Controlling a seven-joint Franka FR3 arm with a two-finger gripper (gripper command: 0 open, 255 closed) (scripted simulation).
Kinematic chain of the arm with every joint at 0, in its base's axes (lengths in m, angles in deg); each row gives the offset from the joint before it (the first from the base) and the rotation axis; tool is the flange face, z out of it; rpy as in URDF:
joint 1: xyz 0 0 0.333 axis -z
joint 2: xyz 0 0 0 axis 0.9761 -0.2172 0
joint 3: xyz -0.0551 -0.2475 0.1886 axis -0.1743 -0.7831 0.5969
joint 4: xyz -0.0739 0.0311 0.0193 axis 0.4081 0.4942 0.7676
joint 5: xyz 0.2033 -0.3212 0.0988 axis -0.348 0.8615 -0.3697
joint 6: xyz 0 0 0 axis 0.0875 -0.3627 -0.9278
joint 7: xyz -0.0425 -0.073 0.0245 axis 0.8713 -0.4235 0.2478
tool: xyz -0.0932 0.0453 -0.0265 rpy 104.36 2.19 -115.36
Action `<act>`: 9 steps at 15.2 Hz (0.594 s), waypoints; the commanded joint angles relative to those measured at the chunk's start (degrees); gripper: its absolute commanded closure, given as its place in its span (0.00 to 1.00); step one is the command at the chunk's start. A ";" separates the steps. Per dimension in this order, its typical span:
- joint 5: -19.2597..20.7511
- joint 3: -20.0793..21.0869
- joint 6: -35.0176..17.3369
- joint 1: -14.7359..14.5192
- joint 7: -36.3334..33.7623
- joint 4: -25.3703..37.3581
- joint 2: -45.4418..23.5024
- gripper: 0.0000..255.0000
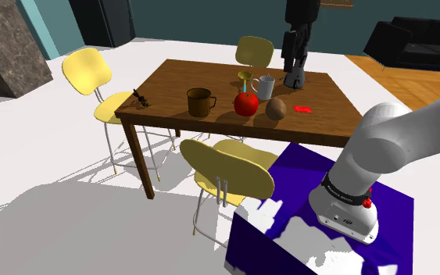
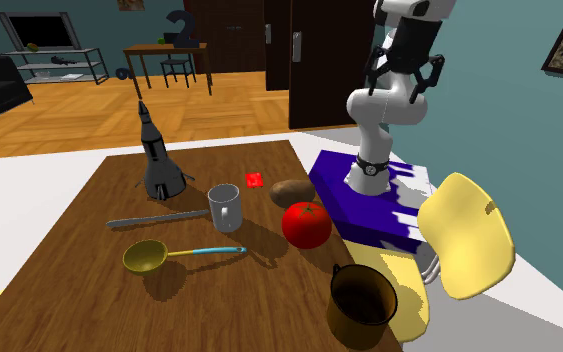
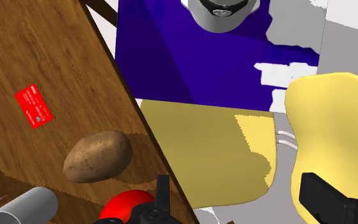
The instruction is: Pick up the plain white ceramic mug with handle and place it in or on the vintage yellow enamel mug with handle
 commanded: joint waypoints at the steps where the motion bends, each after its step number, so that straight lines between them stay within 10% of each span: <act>1: 0.00 0.00 0.00 0.00 0.00 0.00 0.00 0.00; 9: 5.13 -9.14 -10.17 3.02 8.47 -0.70 -8.20 0.00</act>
